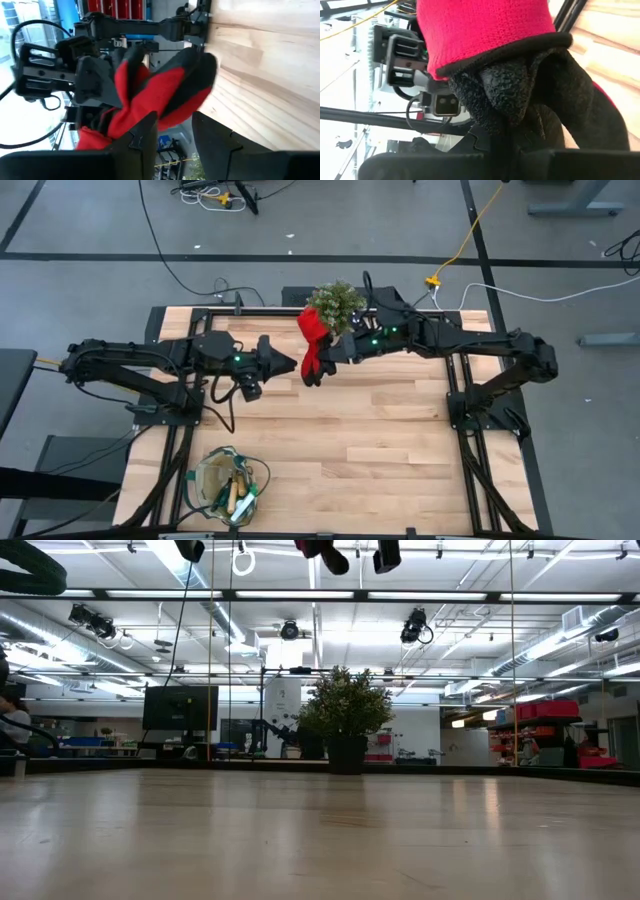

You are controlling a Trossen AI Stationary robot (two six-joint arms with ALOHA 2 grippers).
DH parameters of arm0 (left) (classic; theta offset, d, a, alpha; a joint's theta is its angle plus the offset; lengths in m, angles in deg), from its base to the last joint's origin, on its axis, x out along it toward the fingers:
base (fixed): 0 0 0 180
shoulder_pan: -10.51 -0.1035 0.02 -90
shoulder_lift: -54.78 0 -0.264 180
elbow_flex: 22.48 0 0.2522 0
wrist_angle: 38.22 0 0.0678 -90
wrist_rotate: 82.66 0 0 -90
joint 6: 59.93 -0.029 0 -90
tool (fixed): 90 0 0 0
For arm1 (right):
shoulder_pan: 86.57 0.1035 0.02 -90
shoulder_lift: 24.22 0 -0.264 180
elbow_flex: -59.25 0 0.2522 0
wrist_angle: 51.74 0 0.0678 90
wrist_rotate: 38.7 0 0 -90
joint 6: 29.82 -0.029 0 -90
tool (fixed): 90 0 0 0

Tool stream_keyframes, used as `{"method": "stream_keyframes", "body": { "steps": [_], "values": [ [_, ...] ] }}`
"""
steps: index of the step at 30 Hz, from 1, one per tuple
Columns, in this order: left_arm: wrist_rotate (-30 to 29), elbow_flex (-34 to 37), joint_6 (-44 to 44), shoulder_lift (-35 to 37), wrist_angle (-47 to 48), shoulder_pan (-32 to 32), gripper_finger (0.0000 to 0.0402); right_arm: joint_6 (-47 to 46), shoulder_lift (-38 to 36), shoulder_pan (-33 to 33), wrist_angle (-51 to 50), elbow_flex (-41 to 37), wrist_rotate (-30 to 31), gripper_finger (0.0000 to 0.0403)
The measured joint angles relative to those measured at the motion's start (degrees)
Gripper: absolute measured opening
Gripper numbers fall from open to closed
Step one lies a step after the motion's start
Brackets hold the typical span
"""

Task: Pick & Place Garden tools in Gardening bag
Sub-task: Put the red gloves into the gardening bag

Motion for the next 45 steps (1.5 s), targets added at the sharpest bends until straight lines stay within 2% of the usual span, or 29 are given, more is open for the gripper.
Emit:
{"method": "stream_keyframes", "body": {
  "steps": [7, 11, 15, 23, 29, 45],
  "values": [
    [1.07, 0.0, -0.17, 0.02, -2.18, 0.0, 0.019, -0.79, 0.71, -0.13, 1.09, 0.0, -0.61, 0.0014],
    [2.06, 0.02, -3.62, 0.0, -2.01, 0.0, 0.0225, -4.5, 0.73, -0.55, 1.76, 0.01, -1.0, 0.0016],
    [1.88, 0.02, -8.52, 0.0, -1.99, 0.0, 0.0245, -8.69, 0.75, -1.34, 1.91, 0.0, -2.61, 0.0021],
    [1.06, -0.02, -17.66, -2.39, -3.67, 0.0, 0.0242, -11.14, 0.75, -2.4, 1.92, 0.0, -3.23, 0.0021],
    [-2.52, 0.09, -18.0, -4.69, -7.46, -0.02, 0.0238, -10.56, 1.17, -2.87, 1.79, 0.0, -4.43, 0.0021],
    [-1.12, 0.1, -24.52, -9.15, -13.68, 0.0, 0.0238, -9.61, 1.14, -3.06, 1.55, 0.0, -4.41, 0.0022]
  ]
}}
